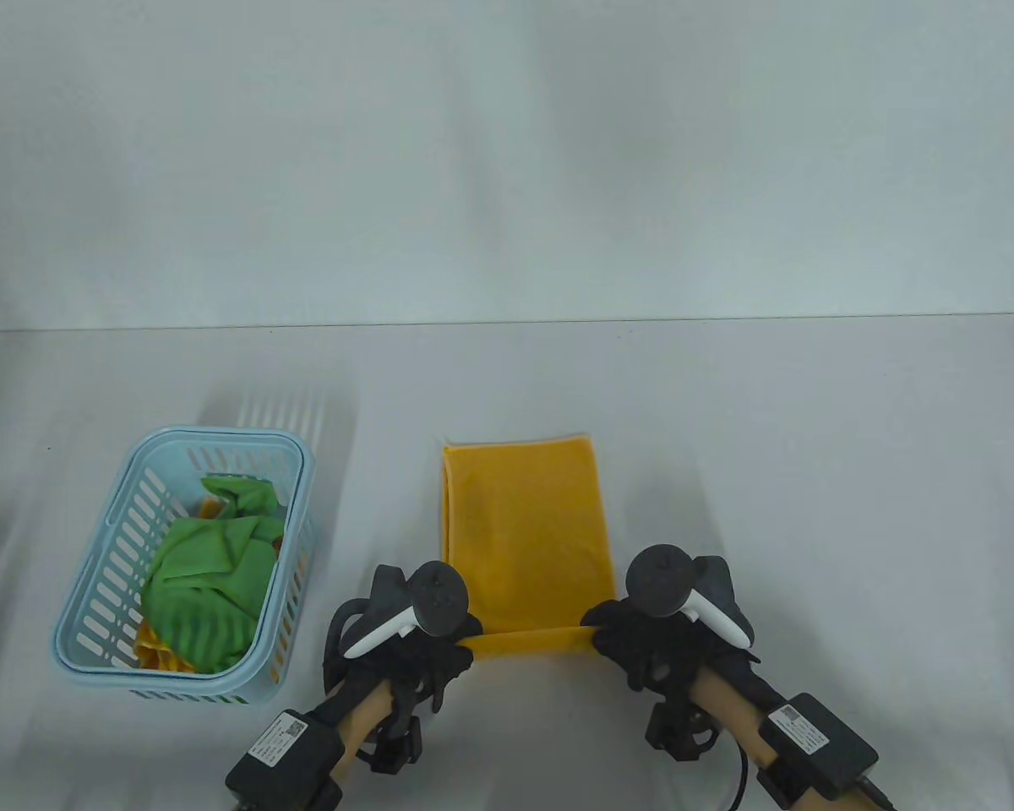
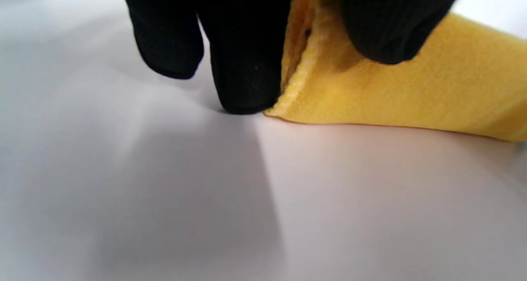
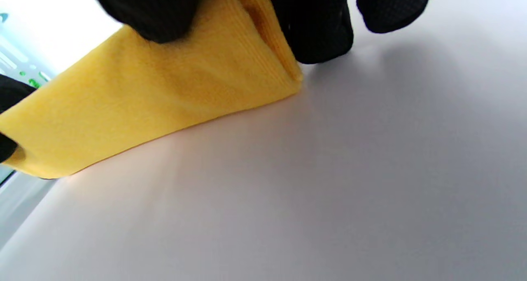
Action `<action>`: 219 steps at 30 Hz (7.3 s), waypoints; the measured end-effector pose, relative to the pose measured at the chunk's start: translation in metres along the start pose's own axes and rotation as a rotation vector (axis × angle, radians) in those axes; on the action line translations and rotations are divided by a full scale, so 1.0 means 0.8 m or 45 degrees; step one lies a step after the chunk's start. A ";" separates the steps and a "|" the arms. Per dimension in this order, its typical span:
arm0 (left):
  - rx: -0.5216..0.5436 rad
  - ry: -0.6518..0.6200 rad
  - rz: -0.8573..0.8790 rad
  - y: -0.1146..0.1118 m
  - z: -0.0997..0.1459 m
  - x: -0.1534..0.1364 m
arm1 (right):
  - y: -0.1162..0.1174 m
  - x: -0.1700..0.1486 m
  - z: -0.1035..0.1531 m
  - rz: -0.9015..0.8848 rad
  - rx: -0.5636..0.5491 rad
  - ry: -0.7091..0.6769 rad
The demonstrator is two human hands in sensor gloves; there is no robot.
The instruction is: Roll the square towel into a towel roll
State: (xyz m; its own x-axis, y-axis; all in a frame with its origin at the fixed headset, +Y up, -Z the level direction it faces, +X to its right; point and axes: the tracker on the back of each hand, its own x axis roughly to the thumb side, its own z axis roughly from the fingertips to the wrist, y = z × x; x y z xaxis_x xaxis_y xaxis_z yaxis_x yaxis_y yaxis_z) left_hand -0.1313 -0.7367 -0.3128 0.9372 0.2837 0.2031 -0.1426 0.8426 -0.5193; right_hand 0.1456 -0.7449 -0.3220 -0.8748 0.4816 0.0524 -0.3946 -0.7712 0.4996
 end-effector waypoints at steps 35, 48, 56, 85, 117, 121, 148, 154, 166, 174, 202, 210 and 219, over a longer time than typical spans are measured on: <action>0.361 0.322 -0.088 0.009 -0.008 -0.020 | -0.015 -0.024 -0.001 -0.045 -0.390 0.267; 0.307 -0.092 -0.350 0.000 0.017 0.031 | 0.018 0.040 0.025 0.373 -0.252 -0.117; 0.251 -0.001 -0.549 -0.025 -0.008 0.032 | 0.037 0.035 0.006 0.519 -0.261 -0.049; 0.192 0.077 -0.014 0.000 -0.006 -0.002 | 0.002 -0.005 -0.003 -0.082 -0.214 0.091; 0.451 0.116 -0.186 0.020 0.010 -0.001 | -0.017 0.000 0.020 -0.029 -0.425 0.132; 0.340 -0.044 -0.284 0.004 0.009 0.021 | 0.002 0.024 0.022 0.141 -0.325 -0.013; 0.214 0.058 -0.345 -0.020 -0.023 0.013 | 0.022 0.010 -0.008 0.288 -0.281 0.077; 0.237 0.059 -0.040 -0.003 -0.015 -0.001 | 0.006 0.003 -0.005 0.103 -0.310 0.082; 0.197 0.128 0.147 0.002 -0.013 -0.013 | -0.003 -0.009 -0.001 -0.109 -0.309 0.190; 0.152 0.176 0.153 -0.001 -0.016 -0.016 | 0.000 -0.013 -0.002 -0.071 -0.262 0.286; 0.392 -0.057 -0.327 0.004 0.011 0.036 | 0.005 0.033 0.025 0.206 -0.291 0.024; 0.277 -0.012 -0.469 -0.022 -0.011 0.035 | 0.025 0.032 0.012 0.367 -0.220 0.071; 0.226 0.019 -0.533 -0.033 -0.021 0.033 | 0.039 0.030 0.000 0.535 -0.206 0.106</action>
State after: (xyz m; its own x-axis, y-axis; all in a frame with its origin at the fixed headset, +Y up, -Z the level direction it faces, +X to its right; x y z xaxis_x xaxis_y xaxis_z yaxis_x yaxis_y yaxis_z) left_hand -0.0976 -0.7591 -0.3078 0.9300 -0.1038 0.3527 0.1985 0.9492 -0.2442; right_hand 0.1127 -0.7575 -0.3048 -0.9854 0.0829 0.1488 -0.0335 -0.9507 0.3082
